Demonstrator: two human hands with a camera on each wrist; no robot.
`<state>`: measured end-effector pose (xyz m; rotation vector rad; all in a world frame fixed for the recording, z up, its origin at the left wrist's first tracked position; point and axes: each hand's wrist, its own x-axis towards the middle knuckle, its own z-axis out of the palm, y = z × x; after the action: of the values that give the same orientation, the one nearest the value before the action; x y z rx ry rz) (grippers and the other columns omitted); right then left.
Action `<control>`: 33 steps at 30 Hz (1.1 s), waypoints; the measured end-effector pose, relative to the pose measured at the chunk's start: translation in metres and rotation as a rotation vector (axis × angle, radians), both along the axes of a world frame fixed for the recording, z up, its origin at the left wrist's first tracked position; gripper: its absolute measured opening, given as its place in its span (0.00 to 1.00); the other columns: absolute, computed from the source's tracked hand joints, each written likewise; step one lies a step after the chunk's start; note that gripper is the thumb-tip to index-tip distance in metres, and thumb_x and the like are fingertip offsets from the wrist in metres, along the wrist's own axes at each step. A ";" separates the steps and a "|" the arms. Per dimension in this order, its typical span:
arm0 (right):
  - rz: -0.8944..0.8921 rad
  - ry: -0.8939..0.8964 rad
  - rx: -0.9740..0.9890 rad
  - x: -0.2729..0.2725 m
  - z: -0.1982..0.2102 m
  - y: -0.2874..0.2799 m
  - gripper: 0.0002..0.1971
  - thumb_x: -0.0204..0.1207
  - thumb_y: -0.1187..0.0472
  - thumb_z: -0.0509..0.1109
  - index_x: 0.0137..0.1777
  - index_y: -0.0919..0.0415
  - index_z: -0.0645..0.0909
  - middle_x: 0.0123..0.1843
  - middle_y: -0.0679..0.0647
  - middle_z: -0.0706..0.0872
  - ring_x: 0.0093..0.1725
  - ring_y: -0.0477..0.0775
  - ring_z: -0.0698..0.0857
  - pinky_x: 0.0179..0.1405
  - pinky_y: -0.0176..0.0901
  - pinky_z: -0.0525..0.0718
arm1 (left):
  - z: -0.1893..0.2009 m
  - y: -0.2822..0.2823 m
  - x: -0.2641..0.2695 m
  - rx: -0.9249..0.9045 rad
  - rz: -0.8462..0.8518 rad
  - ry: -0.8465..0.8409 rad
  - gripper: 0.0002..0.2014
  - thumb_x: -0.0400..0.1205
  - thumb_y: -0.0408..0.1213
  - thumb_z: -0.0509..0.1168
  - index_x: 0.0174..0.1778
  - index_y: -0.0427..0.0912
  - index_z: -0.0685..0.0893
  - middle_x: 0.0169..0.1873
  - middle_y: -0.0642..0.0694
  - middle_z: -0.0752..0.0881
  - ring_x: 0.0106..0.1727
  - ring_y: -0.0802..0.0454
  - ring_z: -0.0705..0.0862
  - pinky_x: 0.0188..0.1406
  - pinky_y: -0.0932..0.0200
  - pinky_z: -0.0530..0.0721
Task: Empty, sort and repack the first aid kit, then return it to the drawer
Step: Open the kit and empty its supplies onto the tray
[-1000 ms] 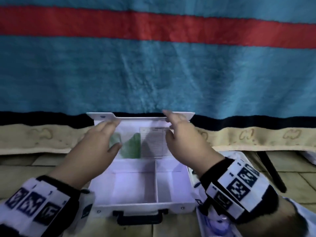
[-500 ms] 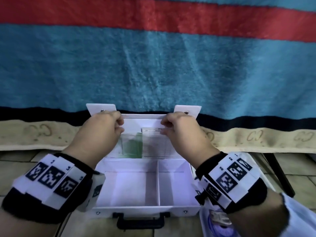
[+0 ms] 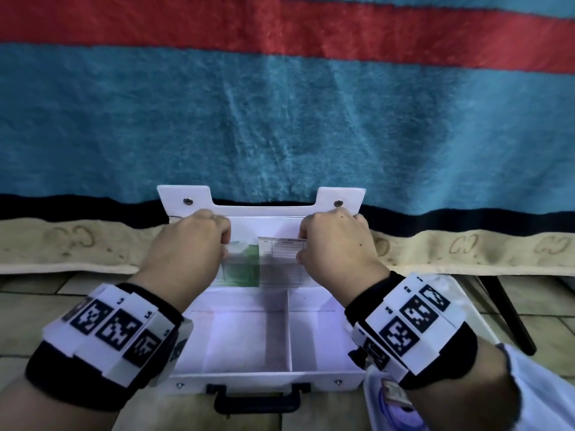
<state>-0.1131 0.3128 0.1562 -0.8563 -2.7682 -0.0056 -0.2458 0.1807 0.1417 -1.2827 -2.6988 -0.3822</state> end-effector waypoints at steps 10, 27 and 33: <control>0.049 -0.022 0.031 0.005 0.006 -0.010 0.12 0.73 0.66 0.63 0.51 0.54 0.83 0.52 0.54 0.88 0.56 0.57 0.85 0.49 0.44 0.65 | -0.005 -0.003 0.006 0.010 0.007 0.121 0.08 0.76 0.41 0.70 0.43 0.50 0.76 0.43 0.48 0.84 0.48 0.43 0.84 0.45 0.54 0.78; 0.067 -0.037 0.048 0.010 0.006 -0.013 0.12 0.74 0.67 0.59 0.48 0.54 0.83 0.51 0.53 0.88 0.56 0.56 0.85 0.51 0.45 0.68 | -0.012 -0.007 0.008 0.051 -0.013 0.088 0.06 0.69 0.29 0.73 0.31 0.43 0.83 0.33 0.43 0.85 0.38 0.39 0.85 0.39 0.46 0.84; 0.086 -0.052 0.052 0.011 0.006 -0.013 0.13 0.73 0.67 0.59 0.51 0.54 0.82 0.53 0.53 0.88 0.57 0.57 0.85 0.53 0.46 0.68 | -0.009 -0.004 0.009 0.028 -0.024 0.090 0.05 0.75 0.32 0.69 0.42 0.45 0.81 0.41 0.44 0.83 0.46 0.41 0.83 0.44 0.49 0.82</control>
<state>-0.1019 0.3001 0.1619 -0.7342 -2.8377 -0.0852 -0.2363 0.1763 0.1324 -1.2936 -2.5974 -0.3547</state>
